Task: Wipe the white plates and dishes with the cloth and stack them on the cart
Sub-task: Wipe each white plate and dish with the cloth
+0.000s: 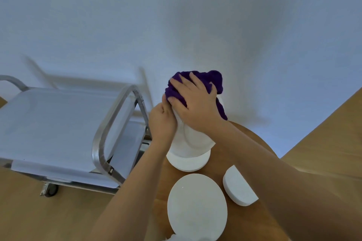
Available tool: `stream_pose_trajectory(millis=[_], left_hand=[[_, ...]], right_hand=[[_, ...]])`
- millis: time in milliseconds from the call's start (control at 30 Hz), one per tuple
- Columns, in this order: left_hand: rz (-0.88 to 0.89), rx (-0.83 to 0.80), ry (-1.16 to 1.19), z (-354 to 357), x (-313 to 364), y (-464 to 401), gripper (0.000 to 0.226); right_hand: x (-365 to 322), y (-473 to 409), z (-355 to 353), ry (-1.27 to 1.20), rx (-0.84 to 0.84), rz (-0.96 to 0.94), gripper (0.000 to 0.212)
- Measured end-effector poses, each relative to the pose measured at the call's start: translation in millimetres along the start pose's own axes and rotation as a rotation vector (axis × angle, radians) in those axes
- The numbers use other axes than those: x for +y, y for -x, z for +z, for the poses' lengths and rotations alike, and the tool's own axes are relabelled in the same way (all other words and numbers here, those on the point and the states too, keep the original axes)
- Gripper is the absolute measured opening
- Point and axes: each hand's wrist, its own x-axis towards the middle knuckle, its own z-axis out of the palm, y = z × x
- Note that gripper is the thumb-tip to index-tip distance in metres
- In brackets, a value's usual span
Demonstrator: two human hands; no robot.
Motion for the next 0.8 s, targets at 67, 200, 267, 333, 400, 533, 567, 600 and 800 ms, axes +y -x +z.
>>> stream_pose_trajectory(millis=[67,200,267,333,400,533,567,600,800], left_hand=[[0.054,0.018,-0.034,-4,2,2,0.059],[0.106,0.017,-0.075,-9,11,6,0.055],[0.104,0.001,-0.058,-10,14,8,0.053],[0.098,-0.012,-0.031,-13,16,9,0.052],[0.067,0.014,0.015,-18,17,8,0.052],[-0.051,0.058,0.199,-26,22,-1,0.051],[-0.095,0.069,0.258,-26,25,-3,0.051],[-0.142,0.084,0.312,-26,29,-5,0.052],[-0.391,0.208,0.601,-5,50,-4,0.039]], right_hand=[[3,-5,0,0.106,-0.024,-0.014,0.043],[6,-7,-7,0.034,0.150,0.062,0.038],[10,-6,-9,-0.014,0.219,0.091,0.040],[19,-8,-15,-0.078,0.241,0.172,0.041],[34,-10,-27,-0.282,0.209,0.286,0.038],[64,2,-33,-0.752,0.183,0.474,0.024],[69,6,-30,-0.812,0.188,0.526,0.021],[70,10,-28,-0.870,0.190,0.571,0.024],[64,21,-16,-1.163,0.244,0.650,0.053]])
